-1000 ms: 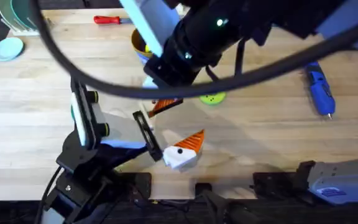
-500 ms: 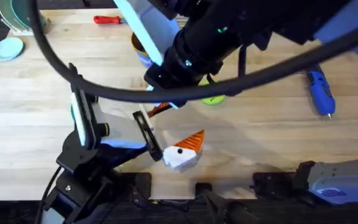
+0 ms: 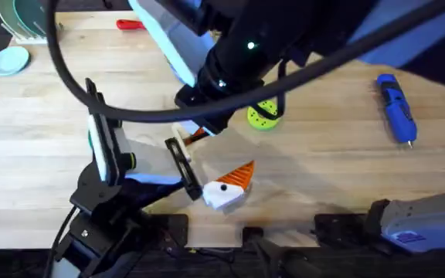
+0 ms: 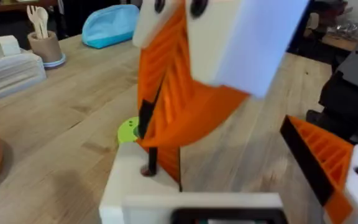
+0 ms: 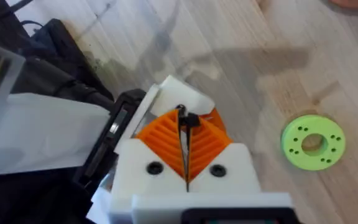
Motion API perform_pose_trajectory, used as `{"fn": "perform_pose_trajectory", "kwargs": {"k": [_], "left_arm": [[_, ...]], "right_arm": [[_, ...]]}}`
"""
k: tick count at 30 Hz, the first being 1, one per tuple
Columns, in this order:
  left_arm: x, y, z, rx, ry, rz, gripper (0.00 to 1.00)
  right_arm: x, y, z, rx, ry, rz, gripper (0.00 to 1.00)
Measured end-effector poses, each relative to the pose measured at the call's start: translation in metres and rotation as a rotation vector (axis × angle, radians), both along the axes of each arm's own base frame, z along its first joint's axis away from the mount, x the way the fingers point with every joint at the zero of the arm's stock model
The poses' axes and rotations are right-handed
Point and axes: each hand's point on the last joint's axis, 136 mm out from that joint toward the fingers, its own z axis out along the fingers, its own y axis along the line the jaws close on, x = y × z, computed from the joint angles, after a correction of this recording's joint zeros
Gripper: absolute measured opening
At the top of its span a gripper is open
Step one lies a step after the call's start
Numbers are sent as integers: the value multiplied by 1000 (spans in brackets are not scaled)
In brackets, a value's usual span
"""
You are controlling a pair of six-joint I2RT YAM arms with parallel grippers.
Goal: Pick up the gripper from the table and insert it into the empty holder that is missing its gripper. Then pick up a screw, insert it into the mounting hole, and use the screwdriver to tighten it. Finally, clean up the table by picking up the vegetable and placing it into the bucket.
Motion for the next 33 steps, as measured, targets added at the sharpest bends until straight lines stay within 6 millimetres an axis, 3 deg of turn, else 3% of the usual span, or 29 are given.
{"fn": "perform_pose_trajectory", "kwargs": {"k": [14, 17, 22, 26, 33], "left_arm": [[0, 0, 0, 0, 0, 0, 993], [0, 0, 0, 0, 0, 0, 993], [0, 0, 0, 0, 0, 0, 993], [0, 0, 0, 0, 1, 0, 993], [0, 0, 0, 0, 0, 0, 993]], "right_arm": [[1, 2, -8, -19, 13, -2, 20], [1, 2, -9, -18, 14, -4, 276], [2, 2, -8, -18, 14, -6, 536], [6, -1, -8, -28, 0, -17, 964], [18, -19, 9, -19, -1, -68, 991]]}}
